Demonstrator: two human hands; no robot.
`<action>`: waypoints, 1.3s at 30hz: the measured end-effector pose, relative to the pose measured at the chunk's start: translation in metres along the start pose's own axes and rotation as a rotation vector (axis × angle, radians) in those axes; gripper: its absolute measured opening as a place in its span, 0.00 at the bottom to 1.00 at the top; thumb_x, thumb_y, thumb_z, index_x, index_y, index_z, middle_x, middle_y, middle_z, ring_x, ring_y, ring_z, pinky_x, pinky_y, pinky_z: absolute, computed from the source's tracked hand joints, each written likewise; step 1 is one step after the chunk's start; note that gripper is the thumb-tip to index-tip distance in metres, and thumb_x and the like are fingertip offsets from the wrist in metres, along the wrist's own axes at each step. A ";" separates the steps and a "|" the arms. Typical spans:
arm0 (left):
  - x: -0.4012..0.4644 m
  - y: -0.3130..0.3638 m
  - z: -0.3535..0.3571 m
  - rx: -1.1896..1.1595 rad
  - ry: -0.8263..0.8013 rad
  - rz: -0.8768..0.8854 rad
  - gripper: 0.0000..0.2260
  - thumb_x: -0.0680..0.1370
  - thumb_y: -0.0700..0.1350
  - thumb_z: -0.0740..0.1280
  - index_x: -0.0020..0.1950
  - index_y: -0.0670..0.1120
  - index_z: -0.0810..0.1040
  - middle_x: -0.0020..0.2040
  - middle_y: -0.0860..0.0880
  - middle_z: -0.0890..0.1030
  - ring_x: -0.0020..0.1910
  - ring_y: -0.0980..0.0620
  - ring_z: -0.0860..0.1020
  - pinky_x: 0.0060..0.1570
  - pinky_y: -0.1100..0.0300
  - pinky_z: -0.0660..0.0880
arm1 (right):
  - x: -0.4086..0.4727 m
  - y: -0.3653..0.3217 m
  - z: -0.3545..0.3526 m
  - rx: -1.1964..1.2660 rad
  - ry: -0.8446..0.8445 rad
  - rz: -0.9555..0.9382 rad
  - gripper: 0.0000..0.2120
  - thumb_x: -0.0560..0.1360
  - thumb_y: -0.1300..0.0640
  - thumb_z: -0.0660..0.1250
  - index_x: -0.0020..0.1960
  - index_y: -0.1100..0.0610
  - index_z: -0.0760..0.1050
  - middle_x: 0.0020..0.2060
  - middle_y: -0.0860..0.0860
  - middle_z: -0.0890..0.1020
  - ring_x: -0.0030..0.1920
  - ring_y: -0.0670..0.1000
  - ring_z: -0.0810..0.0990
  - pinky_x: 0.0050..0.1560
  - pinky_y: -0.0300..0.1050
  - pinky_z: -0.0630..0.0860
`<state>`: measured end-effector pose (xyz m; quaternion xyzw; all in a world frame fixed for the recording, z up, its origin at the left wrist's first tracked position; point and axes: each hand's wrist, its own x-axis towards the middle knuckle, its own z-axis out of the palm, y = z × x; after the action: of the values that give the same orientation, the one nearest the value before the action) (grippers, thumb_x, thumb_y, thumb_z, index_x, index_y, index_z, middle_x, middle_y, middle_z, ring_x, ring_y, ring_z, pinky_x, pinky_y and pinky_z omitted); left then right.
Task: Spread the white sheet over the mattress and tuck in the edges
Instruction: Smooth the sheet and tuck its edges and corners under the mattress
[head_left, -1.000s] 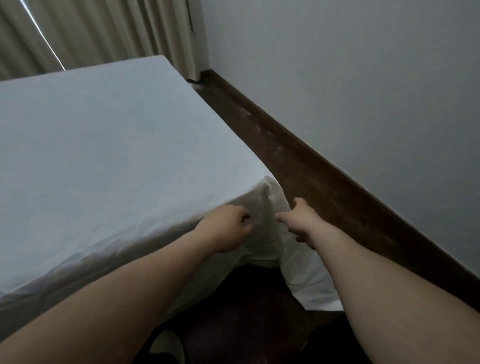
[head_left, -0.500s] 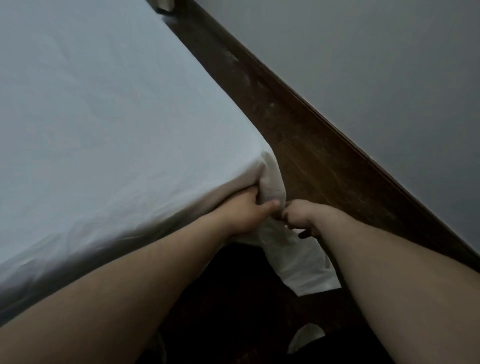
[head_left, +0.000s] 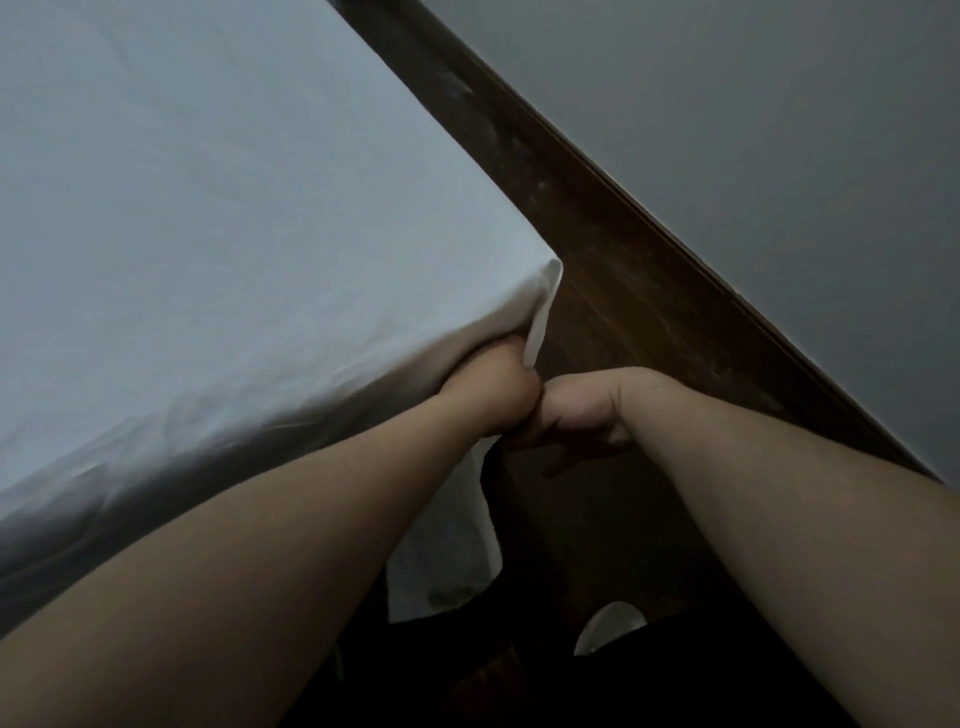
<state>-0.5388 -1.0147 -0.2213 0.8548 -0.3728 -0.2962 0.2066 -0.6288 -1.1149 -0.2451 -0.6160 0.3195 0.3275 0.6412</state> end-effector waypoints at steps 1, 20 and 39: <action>-0.001 -0.007 0.002 0.055 -0.023 -0.012 0.10 0.80 0.44 0.65 0.60 0.43 0.77 0.53 0.42 0.81 0.55 0.42 0.80 0.52 0.52 0.76 | -0.001 0.001 0.001 -0.026 0.003 0.038 0.19 0.76 0.64 0.71 0.65 0.51 0.80 0.66 0.50 0.81 0.68 0.51 0.76 0.71 0.65 0.71; -0.033 -0.107 0.019 0.598 -0.324 -0.067 0.10 0.80 0.48 0.65 0.58 0.47 0.80 0.54 0.43 0.81 0.50 0.42 0.80 0.53 0.48 0.80 | 0.044 -0.026 0.077 -0.335 0.384 0.038 0.28 0.86 0.41 0.54 0.77 0.59 0.67 0.73 0.60 0.72 0.69 0.62 0.73 0.68 0.53 0.71; -0.048 -0.144 0.027 0.874 -0.707 -0.002 0.25 0.84 0.46 0.62 0.81 0.45 0.63 0.82 0.38 0.57 0.78 0.39 0.65 0.75 0.48 0.65 | 0.068 -0.008 0.097 0.265 0.323 -0.107 0.11 0.80 0.52 0.68 0.61 0.54 0.80 0.53 0.51 0.86 0.59 0.54 0.84 0.64 0.58 0.75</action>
<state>-0.5087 -0.8901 -0.3070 0.7099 -0.5065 -0.3830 -0.3046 -0.5824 -1.0164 -0.2921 -0.5869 0.4255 0.1452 0.6734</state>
